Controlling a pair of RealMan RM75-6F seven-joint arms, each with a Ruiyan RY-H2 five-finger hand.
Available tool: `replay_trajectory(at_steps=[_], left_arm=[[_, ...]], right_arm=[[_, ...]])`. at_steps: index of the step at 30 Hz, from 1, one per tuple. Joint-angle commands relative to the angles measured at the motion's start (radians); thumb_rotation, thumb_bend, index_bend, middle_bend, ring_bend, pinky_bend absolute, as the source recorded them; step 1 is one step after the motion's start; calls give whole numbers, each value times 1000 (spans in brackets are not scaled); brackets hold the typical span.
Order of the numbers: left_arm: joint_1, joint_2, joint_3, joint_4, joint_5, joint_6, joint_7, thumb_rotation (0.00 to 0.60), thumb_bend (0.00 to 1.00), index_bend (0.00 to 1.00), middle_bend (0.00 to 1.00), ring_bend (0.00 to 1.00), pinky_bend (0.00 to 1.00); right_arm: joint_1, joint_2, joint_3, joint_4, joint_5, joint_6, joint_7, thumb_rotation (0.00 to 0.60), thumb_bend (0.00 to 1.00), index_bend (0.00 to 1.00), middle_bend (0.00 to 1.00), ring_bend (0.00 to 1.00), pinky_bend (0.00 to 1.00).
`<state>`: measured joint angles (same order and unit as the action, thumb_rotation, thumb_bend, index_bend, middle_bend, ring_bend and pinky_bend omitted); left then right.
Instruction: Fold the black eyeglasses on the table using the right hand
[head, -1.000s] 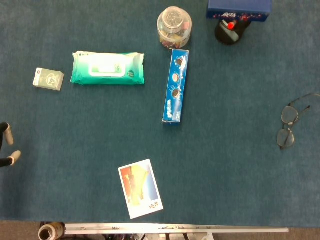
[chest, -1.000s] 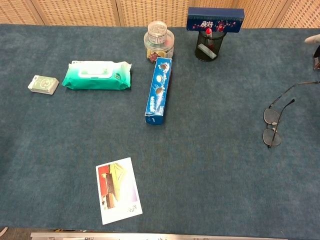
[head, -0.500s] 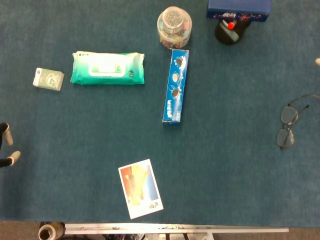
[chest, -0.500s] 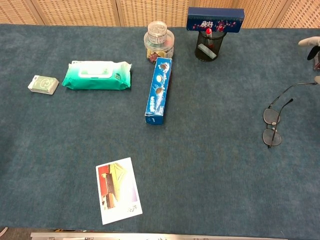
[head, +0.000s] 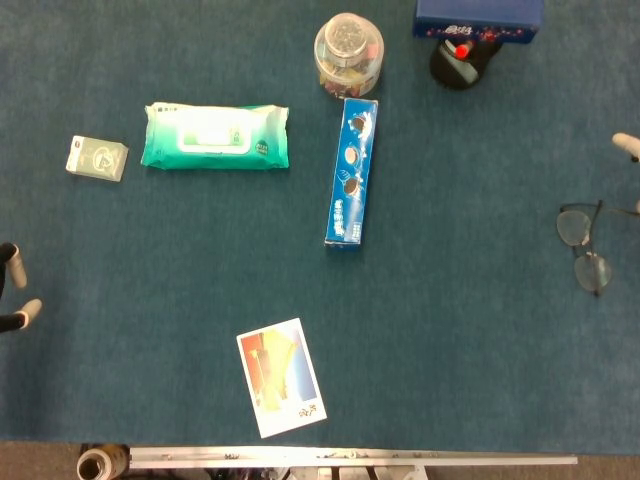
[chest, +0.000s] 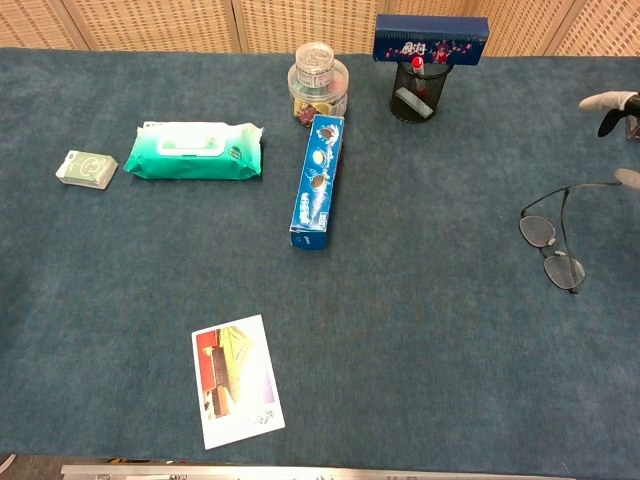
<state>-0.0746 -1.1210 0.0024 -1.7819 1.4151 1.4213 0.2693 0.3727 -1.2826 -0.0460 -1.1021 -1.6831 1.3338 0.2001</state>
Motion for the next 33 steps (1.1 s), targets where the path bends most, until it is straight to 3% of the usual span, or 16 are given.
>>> replay_trajectory(at_steps=[1, 21, 33], left_arm=[[-1, 0, 0, -1, 0, 0, 1, 600, 51, 617, 845, 1000, 985], [-4, -6, 2, 0, -2, -8, 5, 600, 51, 617, 845, 1000, 985], [1, -9, 7, 9, -7, -9, -8, 600, 51, 617, 845, 1000, 985]], right_arm=[[-1, 2, -6, -6, -6, -1, -2, 600, 278, 176, 377, 265, 370], [-17, 39, 10, -52, -1, 42, -29, 600, 280, 176, 377, 265, 370], [45, -17, 47, 19, 12, -16, 0, 600, 260, 176, 377, 265, 370]])
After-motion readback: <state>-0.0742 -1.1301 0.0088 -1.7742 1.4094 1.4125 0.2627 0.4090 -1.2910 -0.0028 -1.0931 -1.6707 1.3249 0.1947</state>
